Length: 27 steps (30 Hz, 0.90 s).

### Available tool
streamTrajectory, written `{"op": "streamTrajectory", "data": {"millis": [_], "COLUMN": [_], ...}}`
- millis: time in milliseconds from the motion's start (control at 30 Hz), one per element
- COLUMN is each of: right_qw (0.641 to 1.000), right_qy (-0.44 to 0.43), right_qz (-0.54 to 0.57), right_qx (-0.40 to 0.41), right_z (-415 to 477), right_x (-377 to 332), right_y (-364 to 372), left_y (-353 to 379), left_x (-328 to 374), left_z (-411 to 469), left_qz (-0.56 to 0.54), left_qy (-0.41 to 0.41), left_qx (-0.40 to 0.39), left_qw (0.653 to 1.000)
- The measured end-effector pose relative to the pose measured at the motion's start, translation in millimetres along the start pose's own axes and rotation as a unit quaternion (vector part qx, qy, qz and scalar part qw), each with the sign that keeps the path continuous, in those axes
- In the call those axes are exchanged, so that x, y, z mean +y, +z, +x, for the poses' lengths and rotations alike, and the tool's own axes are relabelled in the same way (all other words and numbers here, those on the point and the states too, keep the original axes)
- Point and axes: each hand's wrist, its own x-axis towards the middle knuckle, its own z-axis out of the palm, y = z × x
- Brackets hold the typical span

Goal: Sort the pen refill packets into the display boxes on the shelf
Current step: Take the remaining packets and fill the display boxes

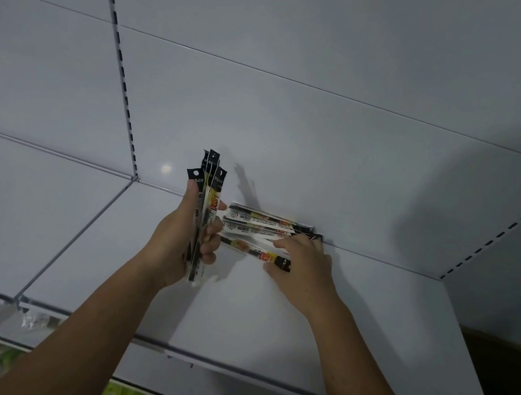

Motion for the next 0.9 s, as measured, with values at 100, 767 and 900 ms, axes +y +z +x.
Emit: {"op": "streamTrajectory", "data": {"millis": [100,767,900], "right_qw": [1.000,0.998,0.993], "right_qy": [-0.021,-0.041,-0.030], "right_qz": [0.021,0.015,0.090], "right_qx": [-0.002,-0.045,-0.064], "right_z": [0.6,4.2,7.0], "right_x": [1.7,-0.8,1.8], "right_y": [1.8,-7.6,-11.0], "left_y": [1.3,-2.3,-3.6], "left_x": [0.5,3.8,4.3], "left_z": [-1.0,-1.1,-0.1], "left_qz": [0.010,0.074,0.084], "left_qy": [0.004,0.009,0.017], "left_qx": [0.020,0.017,0.015], "left_qw": [1.000,0.997,0.996]}}
